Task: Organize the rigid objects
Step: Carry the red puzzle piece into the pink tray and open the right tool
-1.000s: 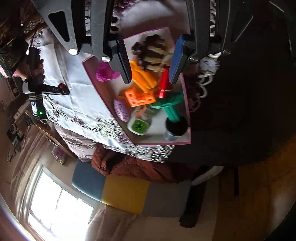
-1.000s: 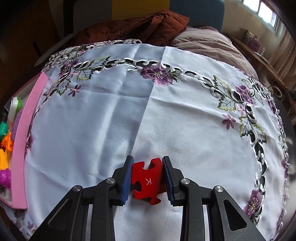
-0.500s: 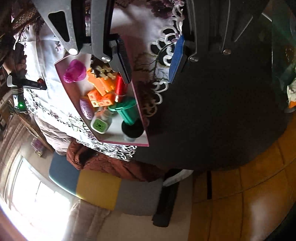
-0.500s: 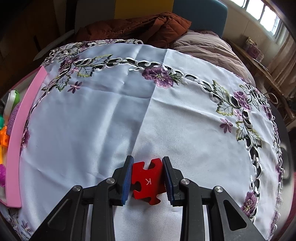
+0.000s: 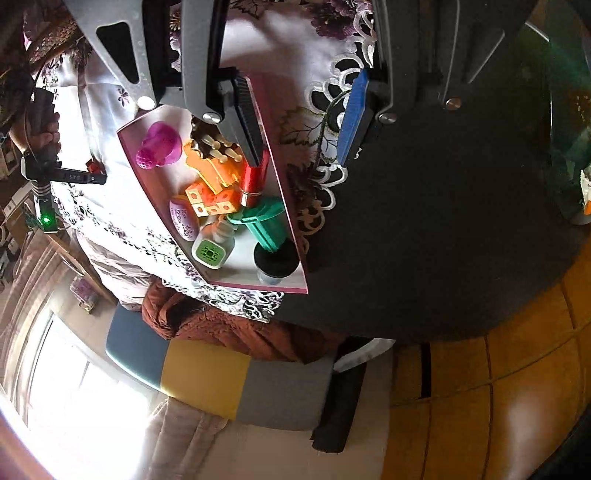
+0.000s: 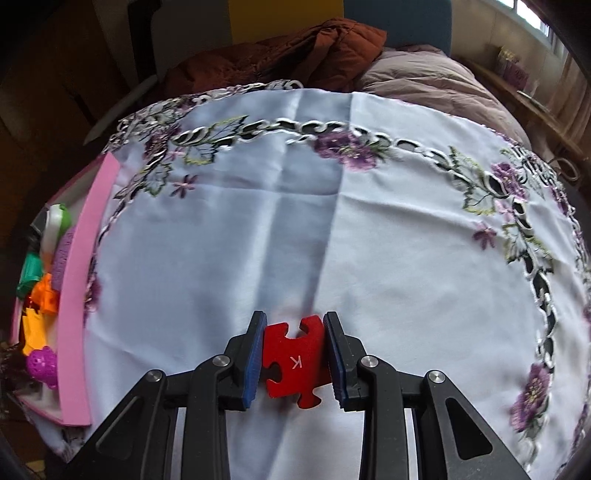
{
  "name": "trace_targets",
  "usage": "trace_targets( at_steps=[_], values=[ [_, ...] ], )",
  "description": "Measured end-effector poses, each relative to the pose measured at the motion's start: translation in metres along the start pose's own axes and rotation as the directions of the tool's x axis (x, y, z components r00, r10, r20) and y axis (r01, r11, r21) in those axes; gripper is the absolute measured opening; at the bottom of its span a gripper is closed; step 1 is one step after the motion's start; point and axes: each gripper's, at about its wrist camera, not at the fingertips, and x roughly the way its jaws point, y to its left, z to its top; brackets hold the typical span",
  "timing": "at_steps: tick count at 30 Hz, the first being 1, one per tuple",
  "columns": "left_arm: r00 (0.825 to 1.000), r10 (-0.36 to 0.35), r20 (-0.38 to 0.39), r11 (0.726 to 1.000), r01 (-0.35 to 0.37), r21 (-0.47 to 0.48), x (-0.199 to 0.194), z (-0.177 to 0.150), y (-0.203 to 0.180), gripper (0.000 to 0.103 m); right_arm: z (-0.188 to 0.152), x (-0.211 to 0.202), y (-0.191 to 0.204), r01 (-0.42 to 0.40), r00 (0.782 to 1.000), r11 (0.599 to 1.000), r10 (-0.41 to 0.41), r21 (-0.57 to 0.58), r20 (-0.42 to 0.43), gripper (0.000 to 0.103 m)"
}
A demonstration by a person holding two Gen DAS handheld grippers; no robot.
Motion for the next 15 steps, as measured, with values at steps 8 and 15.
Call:
trace_targets(
  at_steps=[8,15],
  values=[
    [1.000,-0.013,0.005,1.000,0.013,0.001,-0.003,0.000,-0.001,0.042,-0.002,-0.011,0.020,-0.107,0.994,0.994,0.106,0.029,0.005,0.031],
    [1.000,-0.013,0.005,1.000,0.013,0.013,-0.005,-0.002,-0.002,0.042,0.001,-0.022,0.057,-0.130,0.991,0.991,0.131,-0.031,0.032,0.031]
  ],
)
